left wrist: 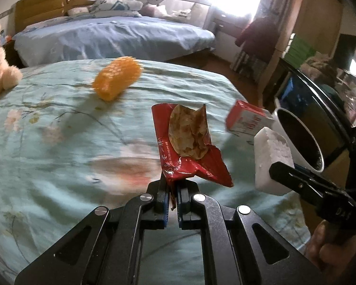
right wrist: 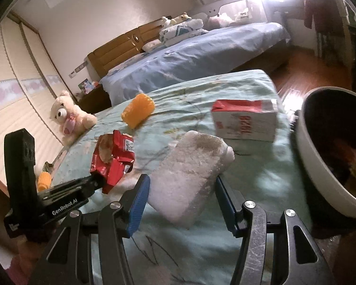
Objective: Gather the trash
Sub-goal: 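Carry the red chip bag and white foam block in both grippers toward the bin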
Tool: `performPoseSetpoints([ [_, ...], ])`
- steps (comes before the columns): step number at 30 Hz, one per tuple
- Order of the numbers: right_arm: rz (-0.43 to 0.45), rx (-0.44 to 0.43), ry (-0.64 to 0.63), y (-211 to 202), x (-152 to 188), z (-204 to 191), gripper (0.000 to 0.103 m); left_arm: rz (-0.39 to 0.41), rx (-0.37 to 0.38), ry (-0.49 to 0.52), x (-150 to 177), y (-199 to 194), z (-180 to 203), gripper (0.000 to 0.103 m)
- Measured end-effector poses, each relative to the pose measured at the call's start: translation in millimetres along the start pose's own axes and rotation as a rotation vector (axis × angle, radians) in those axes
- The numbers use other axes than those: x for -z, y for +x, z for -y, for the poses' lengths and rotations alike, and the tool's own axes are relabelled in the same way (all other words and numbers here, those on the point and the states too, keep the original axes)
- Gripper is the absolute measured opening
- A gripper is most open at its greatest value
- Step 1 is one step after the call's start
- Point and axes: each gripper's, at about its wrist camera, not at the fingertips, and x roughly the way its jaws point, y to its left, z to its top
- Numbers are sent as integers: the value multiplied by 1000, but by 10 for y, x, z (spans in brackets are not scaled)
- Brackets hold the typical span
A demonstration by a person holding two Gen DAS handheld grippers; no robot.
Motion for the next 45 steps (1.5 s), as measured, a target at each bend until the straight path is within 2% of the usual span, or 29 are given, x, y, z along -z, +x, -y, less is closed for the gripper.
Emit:
performPoseSetpoints([
  [25,128,97,104,-746,100,630,57,-3,84,192,-62,39,1067,4],
  [45,168,159,141,-1015,78,964,58,-19,129,256,-95,162,1490,4],
])
